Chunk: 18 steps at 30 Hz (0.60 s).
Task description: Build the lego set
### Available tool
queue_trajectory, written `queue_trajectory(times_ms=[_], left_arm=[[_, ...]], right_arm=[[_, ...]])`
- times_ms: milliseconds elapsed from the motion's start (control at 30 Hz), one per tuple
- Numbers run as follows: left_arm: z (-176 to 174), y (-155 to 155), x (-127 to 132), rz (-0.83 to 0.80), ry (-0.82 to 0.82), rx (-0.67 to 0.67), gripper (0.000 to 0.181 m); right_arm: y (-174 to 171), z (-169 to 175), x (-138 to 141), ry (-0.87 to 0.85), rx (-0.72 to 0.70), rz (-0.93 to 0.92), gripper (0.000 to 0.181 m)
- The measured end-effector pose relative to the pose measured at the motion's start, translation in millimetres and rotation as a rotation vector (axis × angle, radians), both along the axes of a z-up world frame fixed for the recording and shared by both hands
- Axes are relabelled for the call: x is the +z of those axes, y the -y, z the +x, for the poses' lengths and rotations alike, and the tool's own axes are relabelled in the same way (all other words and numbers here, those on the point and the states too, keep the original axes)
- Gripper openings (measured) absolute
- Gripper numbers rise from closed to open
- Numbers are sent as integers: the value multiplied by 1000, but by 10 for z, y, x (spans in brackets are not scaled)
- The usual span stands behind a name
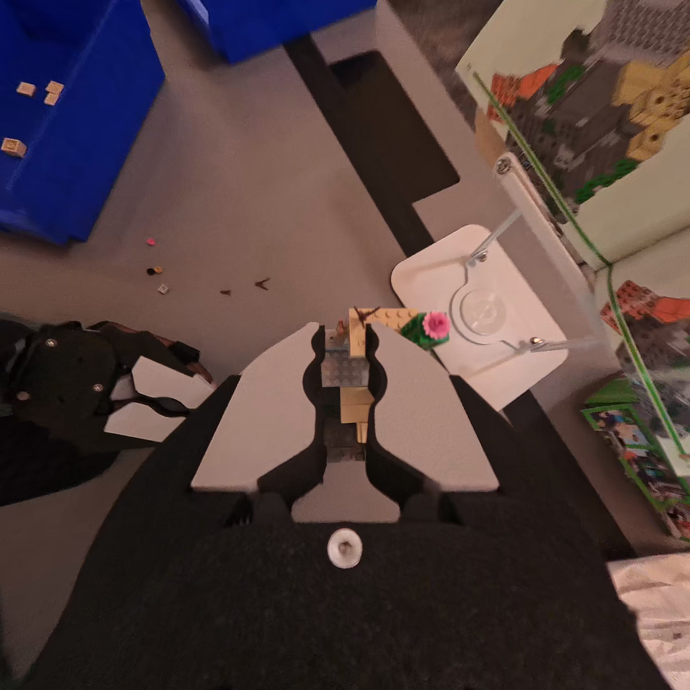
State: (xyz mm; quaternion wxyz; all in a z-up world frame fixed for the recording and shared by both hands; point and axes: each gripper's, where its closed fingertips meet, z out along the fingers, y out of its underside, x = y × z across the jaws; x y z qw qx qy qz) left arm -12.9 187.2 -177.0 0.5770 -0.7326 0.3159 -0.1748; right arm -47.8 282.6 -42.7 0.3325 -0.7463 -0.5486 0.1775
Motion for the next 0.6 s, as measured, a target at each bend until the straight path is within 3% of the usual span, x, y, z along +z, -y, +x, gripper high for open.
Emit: queue_trajectory(times_ms=[100,300,433,600], left_arm=[[-24,-26,-19,-6,-5,23,0],[-52,-49,-34,-12,-5,40,0],[-63,-54,-36,-14,1,45,0],[-88,-72,-38,-14,2,61,0]], right_arm=[[151,195,-107,-57,-3,86,22],[396,637,-634,-149,-68,72,17],[436,878,-946,-213,-133,83,13],[405,1051,-1141,-352,-202,113,3]])
